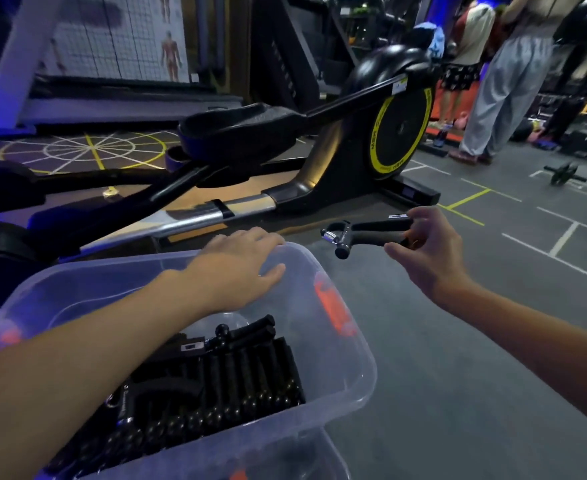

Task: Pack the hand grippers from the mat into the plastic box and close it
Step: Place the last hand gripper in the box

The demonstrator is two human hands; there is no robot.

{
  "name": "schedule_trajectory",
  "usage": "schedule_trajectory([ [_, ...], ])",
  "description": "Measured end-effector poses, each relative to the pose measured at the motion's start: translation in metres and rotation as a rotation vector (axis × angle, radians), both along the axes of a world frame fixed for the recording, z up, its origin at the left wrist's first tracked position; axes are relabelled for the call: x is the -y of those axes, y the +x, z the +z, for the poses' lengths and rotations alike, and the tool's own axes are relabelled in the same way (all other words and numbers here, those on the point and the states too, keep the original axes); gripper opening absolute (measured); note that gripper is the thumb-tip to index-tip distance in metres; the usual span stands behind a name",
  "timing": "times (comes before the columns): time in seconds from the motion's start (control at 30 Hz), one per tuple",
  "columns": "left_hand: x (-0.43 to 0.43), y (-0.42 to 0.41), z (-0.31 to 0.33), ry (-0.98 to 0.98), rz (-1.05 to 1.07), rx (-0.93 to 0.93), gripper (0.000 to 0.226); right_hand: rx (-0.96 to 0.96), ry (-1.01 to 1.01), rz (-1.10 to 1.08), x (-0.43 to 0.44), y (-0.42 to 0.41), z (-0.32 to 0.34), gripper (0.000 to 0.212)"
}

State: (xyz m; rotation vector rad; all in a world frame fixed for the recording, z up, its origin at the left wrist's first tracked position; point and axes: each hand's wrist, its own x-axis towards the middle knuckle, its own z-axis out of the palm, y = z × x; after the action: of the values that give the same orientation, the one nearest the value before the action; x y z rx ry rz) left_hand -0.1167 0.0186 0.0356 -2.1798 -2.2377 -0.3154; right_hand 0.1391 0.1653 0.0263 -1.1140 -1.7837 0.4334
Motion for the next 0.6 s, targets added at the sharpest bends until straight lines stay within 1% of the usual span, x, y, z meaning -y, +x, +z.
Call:
schedule_trajectory([
  [0.13,0.016,-0.004,0.016,0.092,0.02,0.139,0.046,-0.015,-0.031,0.15,0.04,-0.015,0.018,0.049],
  [0.2,0.023,-0.006,0.019,0.113,0.017,0.209,0.044,0.011,-0.047,0.232,0.059,-0.024,0.018,0.051],
  [0.33,0.027,-0.012,0.012,0.088,0.002,0.325,0.044,0.067,-0.047,0.373,0.089,-0.044,0.009,0.05],
  [0.43,0.025,-0.02,0.002,0.022,0.037,0.5,0.046,0.091,-0.102,0.443,0.102,-0.056,0.001,0.045],
  [0.47,0.024,-0.025,-0.002,0.005,0.046,0.531,0.046,0.096,-0.116,0.457,0.104,-0.059,-0.002,0.044],
  [0.6,0.02,-0.037,-0.018,-0.025,0.084,0.51,0.043,0.133,-0.151,0.48,0.104,-0.069,-0.014,0.045],
])
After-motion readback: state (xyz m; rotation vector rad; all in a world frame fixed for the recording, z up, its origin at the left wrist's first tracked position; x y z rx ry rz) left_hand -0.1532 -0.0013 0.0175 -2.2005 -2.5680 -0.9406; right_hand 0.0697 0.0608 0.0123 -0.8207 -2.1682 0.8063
